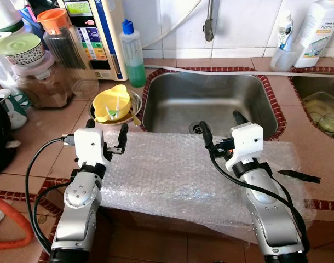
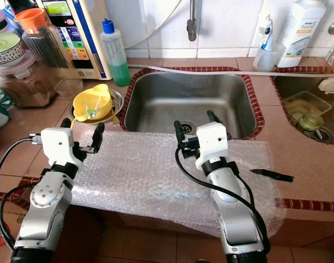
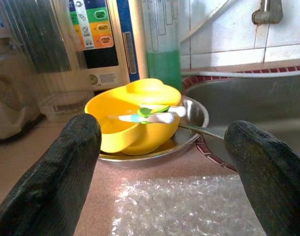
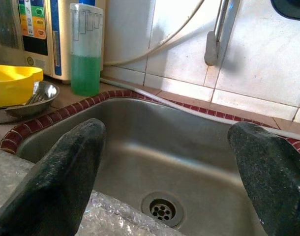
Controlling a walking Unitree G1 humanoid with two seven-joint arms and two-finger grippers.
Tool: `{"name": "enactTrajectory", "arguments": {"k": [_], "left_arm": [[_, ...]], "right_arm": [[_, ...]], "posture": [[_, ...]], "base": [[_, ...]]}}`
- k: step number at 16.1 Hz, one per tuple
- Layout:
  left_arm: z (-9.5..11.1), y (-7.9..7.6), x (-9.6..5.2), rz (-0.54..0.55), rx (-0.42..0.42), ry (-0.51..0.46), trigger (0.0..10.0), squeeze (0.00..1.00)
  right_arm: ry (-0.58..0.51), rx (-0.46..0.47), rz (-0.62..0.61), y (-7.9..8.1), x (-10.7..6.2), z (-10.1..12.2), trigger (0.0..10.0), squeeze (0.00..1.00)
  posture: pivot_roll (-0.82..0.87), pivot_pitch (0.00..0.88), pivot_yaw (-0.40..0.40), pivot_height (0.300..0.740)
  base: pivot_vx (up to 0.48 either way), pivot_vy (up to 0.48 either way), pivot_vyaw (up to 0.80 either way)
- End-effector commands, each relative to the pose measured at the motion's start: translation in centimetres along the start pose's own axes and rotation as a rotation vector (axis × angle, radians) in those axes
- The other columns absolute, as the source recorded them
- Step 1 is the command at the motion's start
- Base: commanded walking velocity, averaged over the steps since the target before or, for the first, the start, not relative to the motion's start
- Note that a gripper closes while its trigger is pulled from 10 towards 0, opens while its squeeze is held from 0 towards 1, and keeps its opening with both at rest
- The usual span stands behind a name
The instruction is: Kitchen organization
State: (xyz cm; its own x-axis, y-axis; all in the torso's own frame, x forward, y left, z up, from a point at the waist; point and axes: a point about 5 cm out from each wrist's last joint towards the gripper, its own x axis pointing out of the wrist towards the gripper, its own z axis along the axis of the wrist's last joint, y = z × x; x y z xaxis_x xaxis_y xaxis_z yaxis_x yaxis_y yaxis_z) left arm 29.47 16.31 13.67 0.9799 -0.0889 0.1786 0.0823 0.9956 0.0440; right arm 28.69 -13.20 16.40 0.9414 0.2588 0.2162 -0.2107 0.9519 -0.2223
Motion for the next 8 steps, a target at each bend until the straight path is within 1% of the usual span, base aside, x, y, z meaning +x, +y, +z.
{"name": "enactTrajectory", "arguments": {"k": [1,2,3,4,6,8], "left_arm": [[0.1,0.0,0.2,-0.008,-0.014,-0.012,10.0,0.0],[0.1,-0.1,0.4,-0.017,-0.014,-0.017,10.0,0.0],[0.1,-0.3,0.5,-0.018,-0.015,-0.021,10.0,0.0],[0.2,-0.4,0.8,-0.017,-0.021,-0.03,10.0,0.0],[0.3,-0.7,1.3,-0.031,-0.035,-0.043,10.0,0.0],[0.2,-1.0,1.5,-0.048,-0.041,-0.045,10.0,0.0]], "right_arm": [[-0.017,0.005,0.012,0.1,0.1,0.5,10.0,0.0],[-0.014,0.013,0.013,0.1,0.1,0.5,10.0,0.0],[-0.006,0.04,0.023,0.2,0.2,0.6,10.0,0.0],[0.007,0.085,0.057,0.5,0.2,0.7,10.0,0.0],[0.013,0.109,0.12,1.1,-0.4,1.0,10.0,0.0],[0.03,0.115,0.129,1.2,-0.7,0.8,10.0,0.0]], "posture": [[-0.19,0.13,0.096,0.74],[-0.19,0.13,0.095,0.74],[-0.2,0.133,0.095,0.74],[-0.2,0.135,0.095,0.74],[-0.22,0.14,0.095,0.74],[-0.23,0.146,0.096,0.74]], "base": [[0.0,0.0,0.0],[0.0,0.0,0.0],[0.0,0.0,0.0],[0.0,0.0,0.0],[0.0,0.0,0.0],[0.0,0.0,0.0]]}}
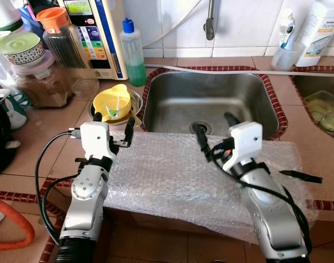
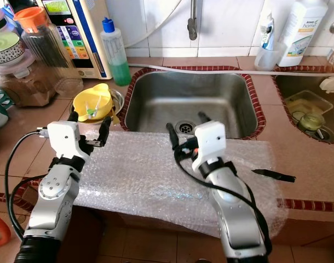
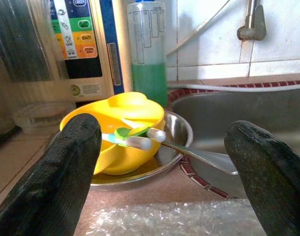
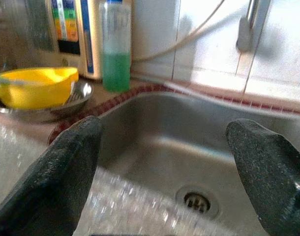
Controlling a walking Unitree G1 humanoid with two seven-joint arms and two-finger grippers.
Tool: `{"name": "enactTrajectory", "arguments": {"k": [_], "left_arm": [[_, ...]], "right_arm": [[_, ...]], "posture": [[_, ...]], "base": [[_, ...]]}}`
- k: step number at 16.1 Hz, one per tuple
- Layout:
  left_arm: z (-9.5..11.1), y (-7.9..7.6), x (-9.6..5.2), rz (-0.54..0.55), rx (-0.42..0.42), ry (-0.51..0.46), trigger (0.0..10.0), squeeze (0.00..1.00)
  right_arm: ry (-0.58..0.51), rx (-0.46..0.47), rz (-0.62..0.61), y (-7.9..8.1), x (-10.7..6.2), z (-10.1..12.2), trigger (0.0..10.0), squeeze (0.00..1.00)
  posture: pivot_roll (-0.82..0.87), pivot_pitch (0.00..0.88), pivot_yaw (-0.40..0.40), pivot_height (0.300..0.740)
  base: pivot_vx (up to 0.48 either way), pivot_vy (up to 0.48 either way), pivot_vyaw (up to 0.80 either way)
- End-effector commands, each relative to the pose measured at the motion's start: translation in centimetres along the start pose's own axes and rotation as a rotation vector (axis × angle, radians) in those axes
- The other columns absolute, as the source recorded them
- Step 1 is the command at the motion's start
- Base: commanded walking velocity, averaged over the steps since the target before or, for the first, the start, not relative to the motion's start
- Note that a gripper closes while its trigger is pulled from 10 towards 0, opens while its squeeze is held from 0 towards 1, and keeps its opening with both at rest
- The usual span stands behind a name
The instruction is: Kitchen organization
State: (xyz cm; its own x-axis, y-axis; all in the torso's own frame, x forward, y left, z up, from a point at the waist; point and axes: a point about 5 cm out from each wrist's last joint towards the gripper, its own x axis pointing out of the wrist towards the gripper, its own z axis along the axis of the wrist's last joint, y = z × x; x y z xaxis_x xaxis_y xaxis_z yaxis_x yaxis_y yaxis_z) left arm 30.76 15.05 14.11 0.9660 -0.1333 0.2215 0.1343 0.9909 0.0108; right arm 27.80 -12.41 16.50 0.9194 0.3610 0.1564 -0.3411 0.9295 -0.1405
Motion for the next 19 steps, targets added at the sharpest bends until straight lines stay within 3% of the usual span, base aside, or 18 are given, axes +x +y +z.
{"name": "enactTrajectory", "arguments": {"k": [1,4,9,10,12,13,14,15,19], "left_arm": [[-0.1,0.0,0.2,-0.011,0.0,-0.001,10.0,0.0],[-0.4,-0.5,1.2,-0.048,0.005,-0.005,10.0,0.0],[-0.9,-0.1,2.3,-0.041,-0.014,-0.004,10.0,0.0],[-0.9,0.0,2.4,-0.04,-0.007,-0.007,8.5,0.0],[-0.9,0.3,2.5,-0.035,-0.008,-0.011,1.8,0.0],[-1.0,0.3,2.5,-0.034,-0.007,-0.013,1.2,0.0],[-1.1,0.5,2.5,-0.027,0.0,-0.013,1.8,0.0],[-1.2,0.6,2.5,-0.021,0.005,-0.014,3.7,0.0],[-1.1,1.0,2.5,-0.007,0.037,-0.025,3.5,0.0]], "right_arm": [[-0.003,0.012,0.017,0.3,-0.1,0.3,10.0,0.0],[0.015,0.035,0.066,0.8,-0.7,0.5,10.0,0.0],[0.031,0.045,0.092,1.0,-1.1,0.5,10.0,0.0],[0.032,0.045,0.094,1.0,-1.1,0.6,10.0,0.0],[0.032,0.045,0.102,1.1,-1.1,0.6,10.0,0.0],[0.033,0.045,0.103,1.1,-1.1,0.6,10.0,0.0],[0.034,0.045,0.105,1.2,-1.0,0.6,10.0,0.0],[0.033,0.045,0.106,1.2,-1.0,0.6,10.0,0.0],[0.031,0.042,0.106,1.2,-1.0,0.6,10.0,0.0]], "posture": [[-0.24,0.148,0.096,0.74],[-0.27,0.16,0.097,0.74],[-0.28,0.158,0.096,0.74],[-0.28,0.157,0.095,0.74],[-0.28,0.155,0.094,0.74],[-0.28,0.155,0.094,0.74],[-0.27,0.155,0.094,0.74],[-0.27,0.155,0.093,0.74],[-0.27,0.156,0.094,0.74]], "base": [[0.0,0.0,0.0],[0.0,0.0,0.0],[0.0,0.0,0.0],[0.0,0.0,0.0],[0.0,0.0,0.0],[0.0,0.0,0.0],[0.0,0.0,0.0],[0.0,0.0,0.0],[0.0,0.0,0.0]]}}
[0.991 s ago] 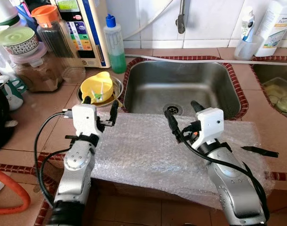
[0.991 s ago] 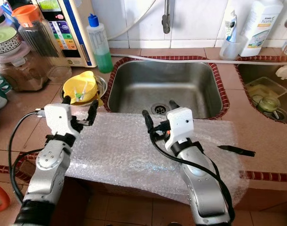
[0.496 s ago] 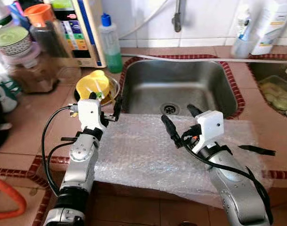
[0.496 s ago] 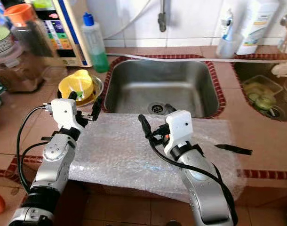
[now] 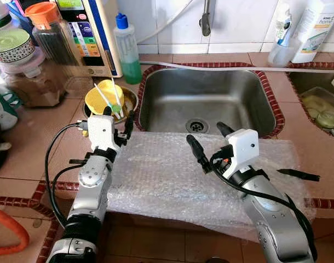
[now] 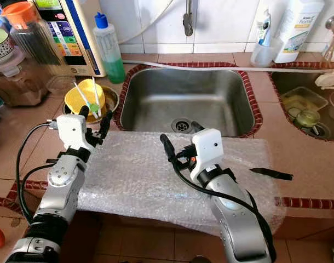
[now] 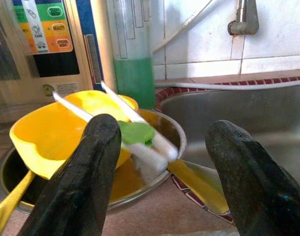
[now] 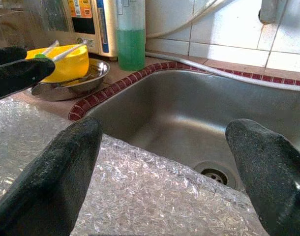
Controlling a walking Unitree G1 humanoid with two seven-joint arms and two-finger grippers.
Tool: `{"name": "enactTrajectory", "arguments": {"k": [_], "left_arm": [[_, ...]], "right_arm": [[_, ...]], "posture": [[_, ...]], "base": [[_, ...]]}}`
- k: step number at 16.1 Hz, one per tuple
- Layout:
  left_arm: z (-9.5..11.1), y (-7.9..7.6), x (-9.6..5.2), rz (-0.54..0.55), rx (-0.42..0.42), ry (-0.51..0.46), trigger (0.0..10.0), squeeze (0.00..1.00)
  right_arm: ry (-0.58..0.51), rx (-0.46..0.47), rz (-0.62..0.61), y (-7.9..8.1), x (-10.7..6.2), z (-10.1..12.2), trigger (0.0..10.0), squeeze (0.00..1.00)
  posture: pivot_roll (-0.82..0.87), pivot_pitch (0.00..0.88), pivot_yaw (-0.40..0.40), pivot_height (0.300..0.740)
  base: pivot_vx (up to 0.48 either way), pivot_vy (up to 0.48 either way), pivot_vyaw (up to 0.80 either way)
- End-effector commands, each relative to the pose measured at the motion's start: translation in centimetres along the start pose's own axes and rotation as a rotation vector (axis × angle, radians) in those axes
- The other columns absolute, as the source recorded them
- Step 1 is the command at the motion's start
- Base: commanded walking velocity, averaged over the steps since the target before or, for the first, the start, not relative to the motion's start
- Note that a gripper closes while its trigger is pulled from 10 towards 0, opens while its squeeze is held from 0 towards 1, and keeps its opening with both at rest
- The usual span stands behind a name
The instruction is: Kitchen organization
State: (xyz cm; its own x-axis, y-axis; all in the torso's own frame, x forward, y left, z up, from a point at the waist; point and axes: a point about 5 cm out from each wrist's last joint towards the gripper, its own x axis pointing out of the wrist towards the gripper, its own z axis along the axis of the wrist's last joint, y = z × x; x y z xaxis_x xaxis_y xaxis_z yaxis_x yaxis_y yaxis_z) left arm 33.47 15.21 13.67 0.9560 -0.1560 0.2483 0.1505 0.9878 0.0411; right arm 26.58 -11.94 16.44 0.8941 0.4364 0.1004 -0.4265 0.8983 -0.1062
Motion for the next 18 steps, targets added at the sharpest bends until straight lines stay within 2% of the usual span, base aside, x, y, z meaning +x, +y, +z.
{"name": "enactTrajectory", "arguments": {"k": [1,2,3,4,6,7,8,9,13,16,17,18], "left_arm": [[0.1,0.6,0.0,0.009,0.028,-0.001,3.2,0.0],[0.2,0.8,0.2,0.012,0.037,-0.006,4.9,0.0],[0.2,0.8,0.2,0.012,0.043,-0.007,8.8,0.0],[0.3,0.7,0.3,0.01,0.056,-0.01,10.0,0.0],[0.4,0.6,0.3,0.005,0.07,-0.015,10.0,0.0],[0.6,0.6,0.2,0.005,0.03,-0.03,10.0,0.0],[0.8,0.8,0.2,0.026,0.021,-0.044,10.0,0.95],[1.0,1.0,0.1,0.038,0.014,-0.056,10.0,1.0],[1.4,1.6,-0.1,0.045,0.002,-0.078,10.0,1.0],[1.3,1.9,-0.8,0.052,0.064,-0.055,10.0,1.0],[1.3,1.9,-1.1,0.039,0.071,-0.057,10.0,0.0],[2.1,2.2,-1.4,0.044,0.074,-0.095,10.0,0.0]], "right_arm": [[-0.016,-0.006,0.019,0.4,0.1,0.4,10.0,0.0],[-0.017,-0.008,0.019,0.5,0.1,0.4,10.0,0.0],[-0.017,-0.008,0.019,0.5,0.1,0.4,10.0,0.0],[-0.017,-0.009,0.018,0.4,0.1,0.4,10.0,0.0],[-0.017,-0.01,0.017,0.4,0.1,0.4,10.0,0.0],[-0.018,-0.011,0.017,0.4,0.1,0.4,10.0,0.0],[-0.019,-0.011,0.017,0.4,0.1,0.4,10.0,0.0],[-0.019,-0.011,0.017,0.4,0.1,0.4,10.0,0.0],[-0.02,-0.014,0.021,0.5,0.2,0.4,10.0,0.0],[-0.022,-0.012,0.025,0.5,0.3,0.4,10.0,0.0],[-0.022,-0.006,0.031,0.6,0.3,0.4,10.0,0.0],[-0.028,-0.002,0.038,0.7,0.3,0.5,10.0,0.0]], "posture": [[-0.26,0.157,0.094,0.74],[-0.26,0.157,0.094,0.74],[-0.26,0.157,0.095,0.74],[-0.26,0.158,0.095,0.74],[-0.26,0.158,0.095,0.74],[-0.26,0.158,0.096,0.74],[-0.26,0.158,0.096,0.74],[-0.26,0.158,0.094,0.74],[-0.26,0.155,0.093,0.74],[-0.25,0.153,0.095,0.74],[-0.25,0.154,0.097,0.74],[-0.24,0.153,0.096,0.74]], "base": [[0.0,0.0,0.0],[0.0,0.0,0.0],[0.0,0.0,0.0],[0.0,0.0,0.0],[0.0,0.0,0.0],[0.0,0.0,0.0],[0.0,0.0,0.0],[0.0,0.0,0.0],[0.0,0.0,0.0],[0.0,0.0,0.0],[0.0,0.0,0.0],[0.0,0.0,0.0]]}}
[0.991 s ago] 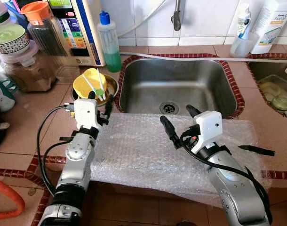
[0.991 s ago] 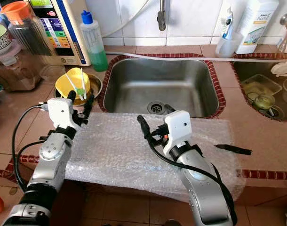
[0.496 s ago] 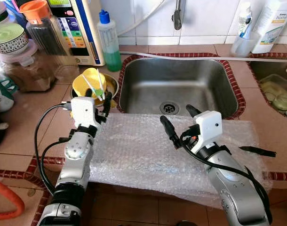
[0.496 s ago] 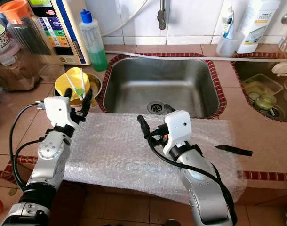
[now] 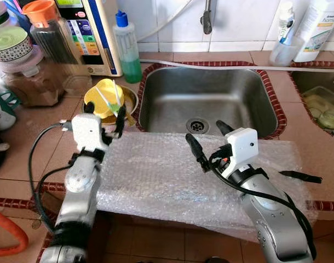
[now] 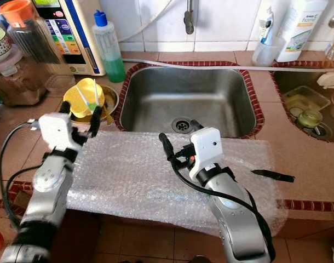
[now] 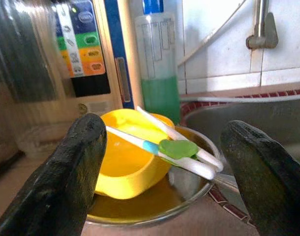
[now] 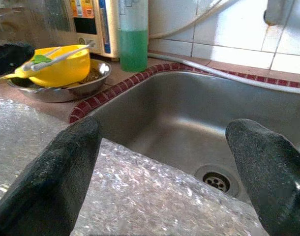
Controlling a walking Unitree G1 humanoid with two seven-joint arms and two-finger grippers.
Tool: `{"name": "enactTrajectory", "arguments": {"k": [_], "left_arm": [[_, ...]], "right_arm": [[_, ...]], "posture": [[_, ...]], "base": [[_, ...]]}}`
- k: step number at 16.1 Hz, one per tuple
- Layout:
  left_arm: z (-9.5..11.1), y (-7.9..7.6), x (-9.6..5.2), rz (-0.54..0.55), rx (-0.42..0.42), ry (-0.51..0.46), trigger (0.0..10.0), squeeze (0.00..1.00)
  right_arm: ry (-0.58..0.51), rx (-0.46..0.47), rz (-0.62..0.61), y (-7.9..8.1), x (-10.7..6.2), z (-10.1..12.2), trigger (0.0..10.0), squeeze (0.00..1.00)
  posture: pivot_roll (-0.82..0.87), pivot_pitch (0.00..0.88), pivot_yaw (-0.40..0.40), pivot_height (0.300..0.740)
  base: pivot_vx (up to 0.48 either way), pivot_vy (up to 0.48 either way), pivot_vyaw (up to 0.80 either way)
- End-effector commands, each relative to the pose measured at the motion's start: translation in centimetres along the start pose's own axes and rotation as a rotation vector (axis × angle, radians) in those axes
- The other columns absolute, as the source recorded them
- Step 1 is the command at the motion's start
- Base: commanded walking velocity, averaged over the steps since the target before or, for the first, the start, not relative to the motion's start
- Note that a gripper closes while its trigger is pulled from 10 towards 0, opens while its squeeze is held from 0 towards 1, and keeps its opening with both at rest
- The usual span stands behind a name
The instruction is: Kitchen organization
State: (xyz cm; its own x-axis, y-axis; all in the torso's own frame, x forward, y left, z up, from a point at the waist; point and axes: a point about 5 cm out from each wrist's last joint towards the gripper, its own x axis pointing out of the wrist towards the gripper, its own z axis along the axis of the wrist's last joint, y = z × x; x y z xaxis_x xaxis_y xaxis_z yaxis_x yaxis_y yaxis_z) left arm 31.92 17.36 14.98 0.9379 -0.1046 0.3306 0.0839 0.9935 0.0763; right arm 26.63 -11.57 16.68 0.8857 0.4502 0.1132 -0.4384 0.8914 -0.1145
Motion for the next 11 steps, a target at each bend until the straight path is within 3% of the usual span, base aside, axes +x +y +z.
{"name": "enactTrajectory", "arguments": {"k": [1,2,11], "left_arm": [[1.1,0.5,0.1,0.0,0.017,-0.042,10.0,0.0],[1.8,0.8,0.1,0.011,0.014,-0.077,0.0,0.0],[2.5,1.0,0.0,0.009,-0.002,-0.081,0.0,0.0]], "right_arm": [[-0.018,0.003,0.024,0.4,0.1,0.3,10.0,0.0],[-0.022,0.002,0.025,0.4,0.2,0.3,10.0,0.0],[-0.037,-0.001,0.025,0.5,0.6,0.5,10.0,0.0]], "posture": [[-0.24,0.152,0.094,0.74],[-0.23,0.15,0.094,0.74],[-0.23,0.142,0.099,0.74]], "base": [[0.0,0.0,0.0],[0.0,0.0,0.0],[0.0,0.0,0.0]]}}
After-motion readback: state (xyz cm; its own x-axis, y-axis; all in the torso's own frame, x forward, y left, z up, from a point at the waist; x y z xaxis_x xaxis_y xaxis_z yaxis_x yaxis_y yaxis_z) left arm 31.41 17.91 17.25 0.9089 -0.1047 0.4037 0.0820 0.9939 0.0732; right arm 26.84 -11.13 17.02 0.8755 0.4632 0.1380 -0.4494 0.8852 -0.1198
